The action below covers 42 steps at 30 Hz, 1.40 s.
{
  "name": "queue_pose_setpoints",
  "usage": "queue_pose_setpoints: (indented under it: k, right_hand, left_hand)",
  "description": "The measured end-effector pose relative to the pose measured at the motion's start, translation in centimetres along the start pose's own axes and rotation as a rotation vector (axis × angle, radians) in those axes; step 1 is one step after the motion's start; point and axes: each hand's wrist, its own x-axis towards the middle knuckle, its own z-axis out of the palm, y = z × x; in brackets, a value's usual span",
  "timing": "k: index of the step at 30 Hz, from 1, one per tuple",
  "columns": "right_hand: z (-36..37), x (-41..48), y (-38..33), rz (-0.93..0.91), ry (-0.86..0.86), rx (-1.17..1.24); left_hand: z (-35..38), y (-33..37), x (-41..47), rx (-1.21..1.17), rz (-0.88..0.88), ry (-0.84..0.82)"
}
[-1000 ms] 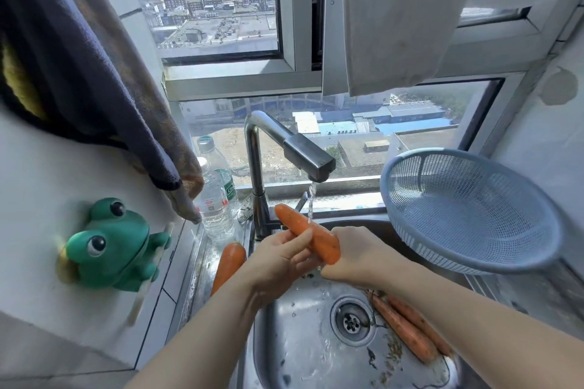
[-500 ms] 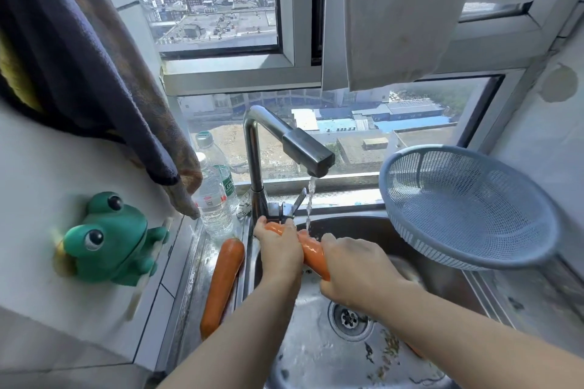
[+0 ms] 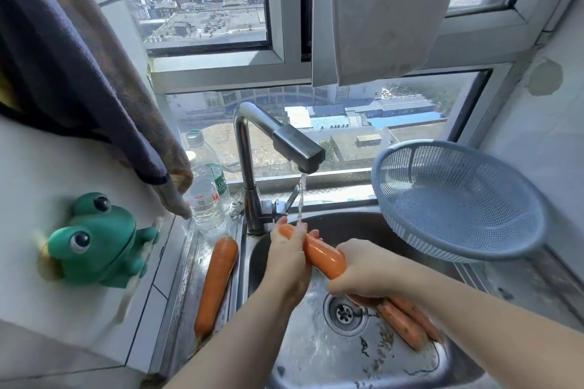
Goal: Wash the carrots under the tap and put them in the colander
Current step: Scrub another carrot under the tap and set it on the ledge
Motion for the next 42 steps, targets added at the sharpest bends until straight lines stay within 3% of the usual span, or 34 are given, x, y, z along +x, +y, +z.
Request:
queue_pose_setpoints:
  k: [2, 4, 7, 9, 11, 14, 16, 18, 20, 24, 26, 28, 32, 35, 37, 39, 42]
  right_hand:
    - [0.8, -0.5, -0.6, -0.041, 0.13, -0.19]
    - [1.7, -0.9, -1.4, -0.09, 0.252, -0.336]
    - [2.2, -1.0, -2.3, -0.145, 0.308, -0.4]
    - [1.8, -0.6, -2.3, -0.168, 0.238, -0.355]
    - [1.3, 0.2, -2.0, -0.167, 0.039, -0.118]
    - [0.7, 1.2, -1.4, -0.051, -0.412, 0.589]
    - [0.3, 1.5, -0.9, 0.005, -0.499, 0.732]
    - [0.2, 1.8, -0.6, 0.041, -0.456, 0.719]
    - [0.6, 2.2, -0.7, 0.034, -0.338, 0.5]
    - [1.2, 2.3, -1.7, -0.098, 0.096, -0.489]
    - [1.7, 2.3, -2.0, -0.167, 0.233, -0.649]
    - [2.0, 2.5, -2.1, -0.213, 0.261, -0.665]
    - [1.0, 3.4, -2.0, -0.202, 0.012, -0.492]
    - [-0.2, 4.1, -1.3, -0.032, -0.365, 0.084]
    - [-1.0, 4.3, -1.1, 0.06, -0.559, 0.346]
    - [-1.5, 4.4, -1.2, 0.059, -0.624, 0.39]
    - [-1.0, 4.9, -2.2, -0.02, -0.457, 0.166]
  left_hand:
    - [-0.2, 0.1, 0.2, 0.144, 0.077, 0.013]
    - [-0.3, 0.3, 0.8, 0.2, 0.111, 0.131]
    - [-0.3, 0.9, 1.5, 0.11, 0.059, 0.246]
    - [-0.3, 1.6, 1.9, -0.077, -0.012, 0.25]
    - [-0.4, 2.2, 1.8, -0.229, -0.086, 0.186]
    - [-0.3, 2.5, 1.2, -0.283, -0.147, 0.058]
    - [-0.5, 2.3, 1.0, -0.227, -0.149, 0.015]
    - [-0.9, 1.9, 0.9, -0.042, -0.078, -0.001]
    - [-1.3, 1.5, 0.7, 0.098, -0.015, -0.009]
    - [-2.2, 0.6, 0.9, 0.283, 0.026, 0.089]
    - [-2.0, 0.4, 1.2, 0.194, 0.011, 0.194]
    - [-1.4, 0.8, 1.2, 0.062, -0.005, 0.306]
    - [-1.2, 1.2, 1.5, -0.128, -0.066, 0.382]
    - [-1.2, 1.2, 1.4, -0.301, -0.105, 0.368]
    - [-1.3, 1.2, 1.4, -0.429, -0.125, 0.308]
    - [-1.4, 1.4, 1.4, -0.553, -0.135, 0.233]
    - [-1.6, 0.9, 1.8, -0.521, -0.119, 0.234]
